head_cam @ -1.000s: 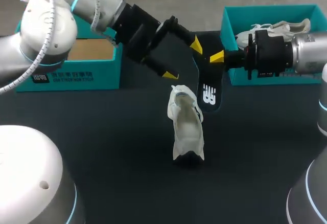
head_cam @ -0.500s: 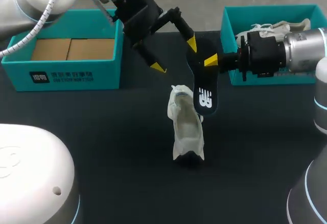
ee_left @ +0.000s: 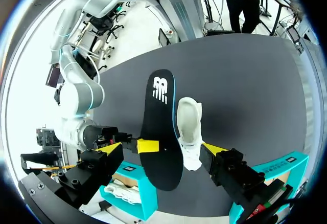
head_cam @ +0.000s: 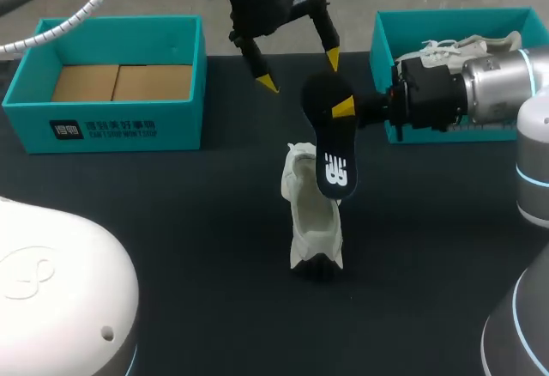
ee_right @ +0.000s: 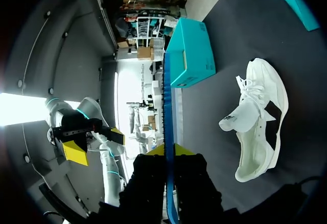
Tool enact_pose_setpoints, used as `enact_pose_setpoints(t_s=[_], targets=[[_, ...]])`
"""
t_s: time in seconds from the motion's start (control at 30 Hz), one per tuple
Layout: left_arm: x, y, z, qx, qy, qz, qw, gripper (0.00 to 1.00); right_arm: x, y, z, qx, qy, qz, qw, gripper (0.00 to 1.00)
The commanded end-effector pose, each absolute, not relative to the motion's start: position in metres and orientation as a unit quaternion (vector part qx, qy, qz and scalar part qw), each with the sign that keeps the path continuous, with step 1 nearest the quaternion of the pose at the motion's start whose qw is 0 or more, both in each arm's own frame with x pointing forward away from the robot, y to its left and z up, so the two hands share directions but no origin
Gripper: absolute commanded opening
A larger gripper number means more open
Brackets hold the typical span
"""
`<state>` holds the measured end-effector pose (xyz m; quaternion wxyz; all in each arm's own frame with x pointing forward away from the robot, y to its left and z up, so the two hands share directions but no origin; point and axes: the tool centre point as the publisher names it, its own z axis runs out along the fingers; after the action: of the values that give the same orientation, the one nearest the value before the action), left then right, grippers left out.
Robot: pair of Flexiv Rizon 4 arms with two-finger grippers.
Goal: Take the shoe out of the shoebox, open the shoe tongue, remove and reinsert the insole, then place the shoe into the shoebox
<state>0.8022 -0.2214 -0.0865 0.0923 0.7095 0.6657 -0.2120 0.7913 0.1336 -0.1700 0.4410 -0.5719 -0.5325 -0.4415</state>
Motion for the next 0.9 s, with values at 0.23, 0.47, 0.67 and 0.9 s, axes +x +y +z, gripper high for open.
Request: enact_pose_setpoints(t_s=[0.23, 0.47, 0.67, 0.9], targets=[[0.8183, -0.2208, -0.0889, 0.727, 0.674, -0.131, 0.019, 1.00, 0.7862, 0.1409, -0.1755, -0.568, -0.532, -0.443, 0.445, 0.00], [0.8182, -0.2258, -0.0876, 0.729, 0.673, -0.121, 0.025, 1.00, 0.7862, 0.1427, -0.1760, -0.565, -0.533, -0.444, 0.447, 0.00], [0.8160, -0.2275, -0.0867, 0.730, 0.673, -0.116, 0.035, 1.00, 0.7857, 0.1436, -0.1758, -0.562, -0.535, -0.444, 0.449, 0.00], [0.8116, -0.2260, -0.0848, 0.726, 0.676, -0.117, 0.043, 1.00, 0.7845, 0.1444, -0.1729, -0.557, -0.535, -0.446, 0.453, 0.00]])
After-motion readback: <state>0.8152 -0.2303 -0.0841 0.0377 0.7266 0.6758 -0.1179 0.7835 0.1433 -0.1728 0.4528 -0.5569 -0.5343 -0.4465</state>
